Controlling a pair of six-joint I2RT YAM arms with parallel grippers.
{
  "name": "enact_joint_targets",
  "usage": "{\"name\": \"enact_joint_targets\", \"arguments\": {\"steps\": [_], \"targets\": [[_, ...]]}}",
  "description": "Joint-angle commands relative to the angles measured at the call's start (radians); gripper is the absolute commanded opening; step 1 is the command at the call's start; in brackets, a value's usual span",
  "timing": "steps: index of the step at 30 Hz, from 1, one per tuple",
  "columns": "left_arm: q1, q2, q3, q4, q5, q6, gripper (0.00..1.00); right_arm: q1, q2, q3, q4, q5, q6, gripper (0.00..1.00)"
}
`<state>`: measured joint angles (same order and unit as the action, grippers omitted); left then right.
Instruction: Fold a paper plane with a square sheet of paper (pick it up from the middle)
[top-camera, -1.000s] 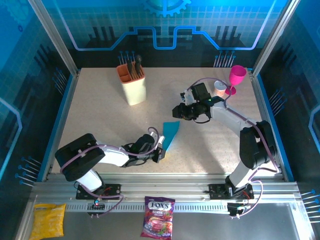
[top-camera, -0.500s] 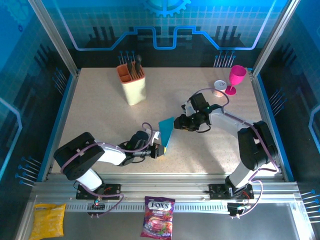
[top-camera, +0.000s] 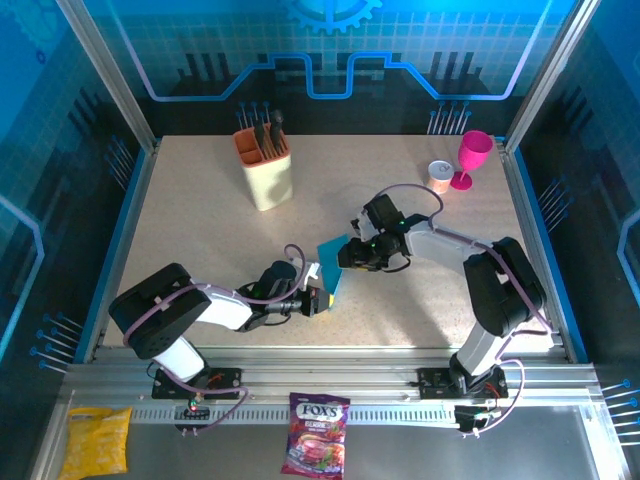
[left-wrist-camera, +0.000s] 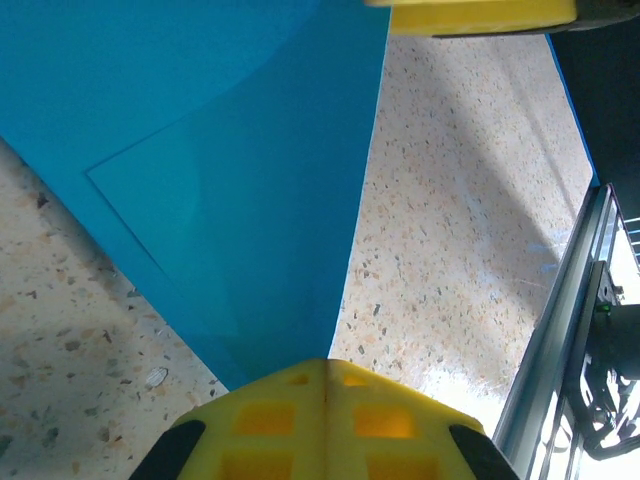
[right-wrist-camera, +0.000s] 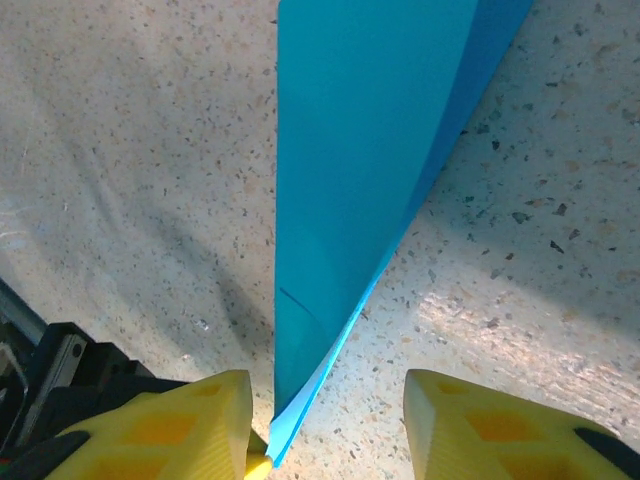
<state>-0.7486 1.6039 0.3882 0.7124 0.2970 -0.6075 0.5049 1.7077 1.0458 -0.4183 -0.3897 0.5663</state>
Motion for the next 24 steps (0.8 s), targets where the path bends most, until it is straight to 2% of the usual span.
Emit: {"name": "enact_joint_targets", "arguments": {"steps": [1,4,6,8,10,13,16,20,24], "targets": [[0.006,0.02,-0.005,0.01,0.032,0.005,0.0,0.01,0.026,0.04,-0.002,0.008,0.014,0.37],[0.006,0.018,0.011,-0.025,0.034,0.023,0.0,0.011,0.022,0.032,-0.004,0.003,0.018,0.16],[0.006,0.01,0.023,-0.057,0.03,0.036,0.01,0.012,0.012,0.021,-0.002,0.003,0.024,0.07],[0.007,-0.005,0.03,-0.079,0.024,0.045,0.12,0.014,-0.002,0.005,0.003,0.005,0.032,0.0],[0.006,-0.028,0.033,-0.101,0.016,0.049,0.23,0.019,-0.017,-0.014,0.005,0.017,0.044,0.0],[0.005,-0.075,0.034,-0.137,-0.002,0.056,0.33,0.033,-0.041,-0.05,-0.001,0.048,0.076,0.0],[0.002,-0.13,0.032,-0.194,-0.055,0.068,0.36,0.046,-0.076,-0.102,0.018,0.08,0.142,0.0],[-0.052,-0.219,0.057,-0.339,-0.207,0.131,0.42,0.053,-0.114,-0.161,0.063,0.109,0.257,0.0],[-0.16,-0.266,0.102,-0.466,-0.387,0.198,0.46,0.063,-0.166,-0.22,0.098,0.135,0.359,0.0]]}}
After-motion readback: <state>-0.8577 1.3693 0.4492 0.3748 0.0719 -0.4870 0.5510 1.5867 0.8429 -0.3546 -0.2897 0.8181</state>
